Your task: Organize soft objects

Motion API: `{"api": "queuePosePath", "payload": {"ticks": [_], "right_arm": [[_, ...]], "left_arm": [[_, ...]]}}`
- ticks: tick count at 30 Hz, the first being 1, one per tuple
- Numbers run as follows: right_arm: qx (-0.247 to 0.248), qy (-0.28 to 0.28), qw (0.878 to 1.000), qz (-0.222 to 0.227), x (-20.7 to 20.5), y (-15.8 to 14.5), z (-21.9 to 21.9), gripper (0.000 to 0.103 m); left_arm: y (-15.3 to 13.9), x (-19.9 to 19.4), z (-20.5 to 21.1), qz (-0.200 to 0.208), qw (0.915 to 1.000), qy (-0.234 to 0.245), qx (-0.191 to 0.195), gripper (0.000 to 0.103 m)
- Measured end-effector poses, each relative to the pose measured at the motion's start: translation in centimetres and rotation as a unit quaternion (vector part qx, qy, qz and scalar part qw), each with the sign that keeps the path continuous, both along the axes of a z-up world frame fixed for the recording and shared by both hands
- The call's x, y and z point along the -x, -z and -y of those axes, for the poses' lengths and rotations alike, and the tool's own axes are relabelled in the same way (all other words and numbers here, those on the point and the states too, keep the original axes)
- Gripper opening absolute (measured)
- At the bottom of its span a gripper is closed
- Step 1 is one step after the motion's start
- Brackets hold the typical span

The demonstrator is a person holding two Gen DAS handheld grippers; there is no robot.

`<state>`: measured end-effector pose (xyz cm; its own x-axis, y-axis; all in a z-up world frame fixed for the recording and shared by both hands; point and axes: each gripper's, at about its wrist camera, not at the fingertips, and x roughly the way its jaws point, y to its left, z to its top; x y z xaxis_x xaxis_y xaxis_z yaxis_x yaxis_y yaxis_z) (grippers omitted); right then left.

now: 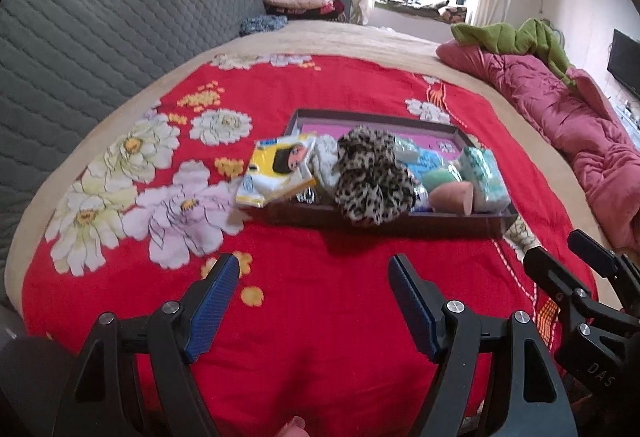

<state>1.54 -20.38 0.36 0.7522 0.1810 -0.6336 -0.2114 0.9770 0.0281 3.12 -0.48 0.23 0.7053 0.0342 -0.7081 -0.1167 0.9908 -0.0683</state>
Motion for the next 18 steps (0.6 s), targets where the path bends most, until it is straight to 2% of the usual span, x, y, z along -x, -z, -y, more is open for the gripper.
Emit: {"api": "queuePosePath", "payload": {"ticks": [18], "right_arm": [[0.001,0.008,1.000,-0.024,-0.3,1.6,0.3,0.077]], "left_arm": [[1.5,0.0,0.7,-0.026,0.9996,0.007,0.007,0.078]]}}
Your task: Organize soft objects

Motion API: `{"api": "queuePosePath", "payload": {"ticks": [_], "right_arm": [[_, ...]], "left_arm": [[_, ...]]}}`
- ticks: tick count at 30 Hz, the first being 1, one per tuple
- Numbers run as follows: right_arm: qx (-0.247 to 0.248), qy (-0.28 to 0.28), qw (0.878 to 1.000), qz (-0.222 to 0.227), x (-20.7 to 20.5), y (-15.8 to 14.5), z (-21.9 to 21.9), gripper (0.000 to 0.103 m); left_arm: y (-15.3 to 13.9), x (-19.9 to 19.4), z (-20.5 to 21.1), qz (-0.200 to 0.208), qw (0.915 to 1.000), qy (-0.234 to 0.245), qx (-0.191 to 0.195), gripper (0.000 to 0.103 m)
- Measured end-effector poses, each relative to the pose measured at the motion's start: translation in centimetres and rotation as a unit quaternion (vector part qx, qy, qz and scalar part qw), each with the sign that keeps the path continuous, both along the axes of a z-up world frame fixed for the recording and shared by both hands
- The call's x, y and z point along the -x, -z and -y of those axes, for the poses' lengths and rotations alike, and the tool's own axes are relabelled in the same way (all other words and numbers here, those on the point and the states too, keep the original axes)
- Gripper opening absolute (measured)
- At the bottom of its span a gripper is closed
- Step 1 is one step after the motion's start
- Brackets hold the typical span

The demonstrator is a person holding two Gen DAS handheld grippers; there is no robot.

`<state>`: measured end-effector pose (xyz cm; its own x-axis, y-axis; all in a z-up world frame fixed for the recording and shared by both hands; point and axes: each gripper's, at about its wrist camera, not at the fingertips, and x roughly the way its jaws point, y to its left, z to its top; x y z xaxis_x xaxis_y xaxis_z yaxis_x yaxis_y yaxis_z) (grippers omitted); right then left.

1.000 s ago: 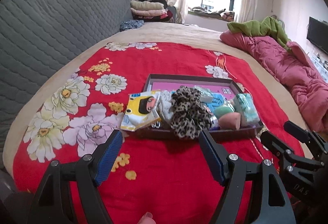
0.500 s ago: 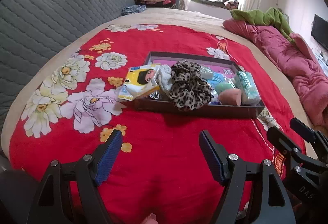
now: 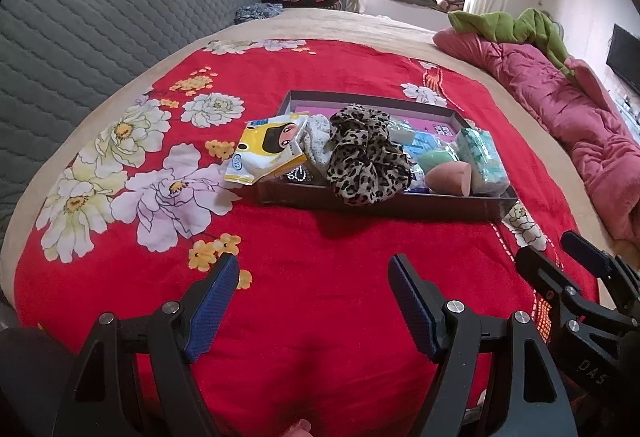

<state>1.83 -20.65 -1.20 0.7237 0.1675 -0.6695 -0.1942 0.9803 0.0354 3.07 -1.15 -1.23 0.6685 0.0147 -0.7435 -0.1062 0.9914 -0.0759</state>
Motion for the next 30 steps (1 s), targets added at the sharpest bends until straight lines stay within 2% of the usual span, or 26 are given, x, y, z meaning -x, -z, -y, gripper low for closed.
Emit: {"api": "queuePosePath", "payload": {"ticks": [30], "right_arm": [[0.018,-0.007,1.000,-0.006,0.26,0.70,-0.43,0.077]], "left_arm": [[0.66,0.12,0.52,-0.013,0.9998,0.002,-0.015,0.078]]}}
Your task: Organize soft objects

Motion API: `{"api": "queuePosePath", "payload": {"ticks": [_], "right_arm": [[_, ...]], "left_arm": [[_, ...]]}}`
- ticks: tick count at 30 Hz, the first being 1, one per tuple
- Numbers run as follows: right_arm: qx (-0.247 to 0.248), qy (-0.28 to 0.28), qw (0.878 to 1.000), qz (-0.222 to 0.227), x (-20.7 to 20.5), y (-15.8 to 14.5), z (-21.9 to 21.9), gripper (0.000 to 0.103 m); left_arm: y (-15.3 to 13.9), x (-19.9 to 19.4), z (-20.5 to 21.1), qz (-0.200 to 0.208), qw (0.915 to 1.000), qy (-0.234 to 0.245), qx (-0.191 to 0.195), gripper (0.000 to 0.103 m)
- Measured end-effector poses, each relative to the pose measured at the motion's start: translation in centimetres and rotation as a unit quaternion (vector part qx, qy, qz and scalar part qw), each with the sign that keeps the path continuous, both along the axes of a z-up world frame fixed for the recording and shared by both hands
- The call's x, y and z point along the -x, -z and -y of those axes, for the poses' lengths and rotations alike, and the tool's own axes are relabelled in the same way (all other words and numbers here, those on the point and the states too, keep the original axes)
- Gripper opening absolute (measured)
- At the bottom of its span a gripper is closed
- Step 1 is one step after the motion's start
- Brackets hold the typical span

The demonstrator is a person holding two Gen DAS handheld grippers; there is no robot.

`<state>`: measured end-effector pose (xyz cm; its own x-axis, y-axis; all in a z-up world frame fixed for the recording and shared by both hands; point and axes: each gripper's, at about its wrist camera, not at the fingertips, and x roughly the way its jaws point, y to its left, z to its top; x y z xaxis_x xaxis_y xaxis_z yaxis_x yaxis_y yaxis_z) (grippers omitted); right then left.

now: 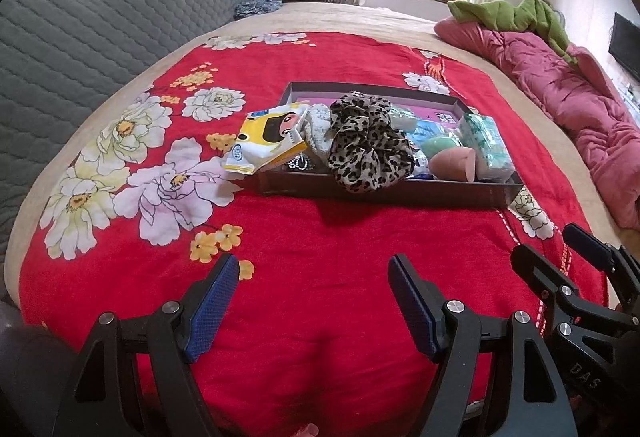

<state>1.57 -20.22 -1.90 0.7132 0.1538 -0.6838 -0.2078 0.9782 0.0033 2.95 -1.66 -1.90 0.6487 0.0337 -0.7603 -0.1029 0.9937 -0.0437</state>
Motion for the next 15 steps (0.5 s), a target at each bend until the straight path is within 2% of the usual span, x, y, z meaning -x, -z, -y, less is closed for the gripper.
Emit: {"api": "queuePosePath", "payload": {"ticks": [15], "right_arm": [[0.001,0.001,1.000,-0.002,-0.10,0.16,0.06,0.077]], "left_arm": [[0.23,-0.18,-0.25,-0.004,1.0000,-0.005,-0.002,0.078]]}}
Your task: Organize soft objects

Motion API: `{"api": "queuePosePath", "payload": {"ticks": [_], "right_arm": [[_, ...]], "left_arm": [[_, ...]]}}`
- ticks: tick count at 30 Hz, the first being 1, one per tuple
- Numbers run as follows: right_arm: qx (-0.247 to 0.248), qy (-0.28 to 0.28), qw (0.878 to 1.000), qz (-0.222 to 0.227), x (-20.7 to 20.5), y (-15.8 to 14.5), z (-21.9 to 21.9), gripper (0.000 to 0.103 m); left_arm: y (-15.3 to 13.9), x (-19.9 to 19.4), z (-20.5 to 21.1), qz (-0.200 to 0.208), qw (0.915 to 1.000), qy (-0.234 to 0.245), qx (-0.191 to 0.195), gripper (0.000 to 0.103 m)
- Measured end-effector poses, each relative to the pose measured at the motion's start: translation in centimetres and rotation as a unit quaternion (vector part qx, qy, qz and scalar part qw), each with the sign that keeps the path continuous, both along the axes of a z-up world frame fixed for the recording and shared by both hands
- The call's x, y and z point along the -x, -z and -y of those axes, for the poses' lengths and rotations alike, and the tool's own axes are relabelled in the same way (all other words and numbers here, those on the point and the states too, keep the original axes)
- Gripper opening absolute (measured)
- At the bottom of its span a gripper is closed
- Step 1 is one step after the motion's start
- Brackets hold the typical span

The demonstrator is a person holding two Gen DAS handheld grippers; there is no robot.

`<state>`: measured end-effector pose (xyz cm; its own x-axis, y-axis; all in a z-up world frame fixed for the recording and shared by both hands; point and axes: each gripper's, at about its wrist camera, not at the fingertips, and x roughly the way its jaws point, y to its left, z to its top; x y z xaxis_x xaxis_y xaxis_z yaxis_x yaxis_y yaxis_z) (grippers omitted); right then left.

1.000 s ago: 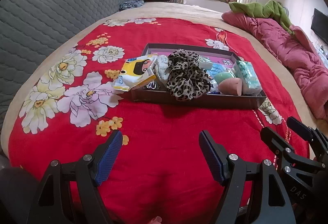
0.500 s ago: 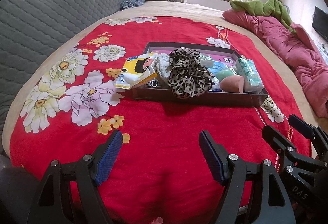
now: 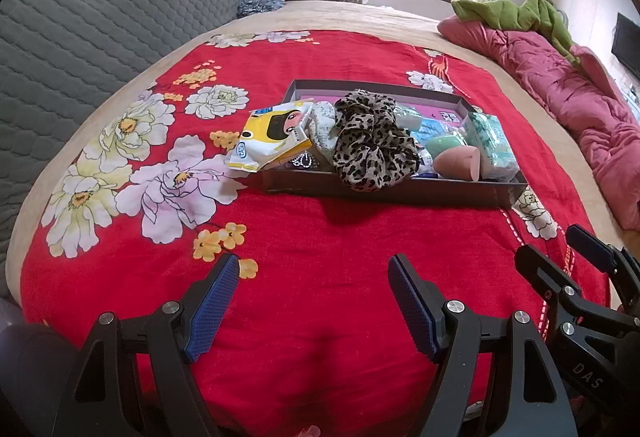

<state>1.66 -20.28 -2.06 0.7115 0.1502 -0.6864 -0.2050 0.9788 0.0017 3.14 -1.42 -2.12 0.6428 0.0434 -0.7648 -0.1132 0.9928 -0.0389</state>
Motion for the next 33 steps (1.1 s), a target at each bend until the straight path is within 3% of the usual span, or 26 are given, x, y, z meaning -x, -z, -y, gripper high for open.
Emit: {"api": "queuePosePath", "payload": {"ticks": [33], "right_arm": [[-0.004,0.010,1.000,-0.001,0.02,-0.08,0.33,0.077]], "left_arm": [[0.07,0.02,-0.11,-0.001,1.0000,-0.001,0.000,0.078]]}}
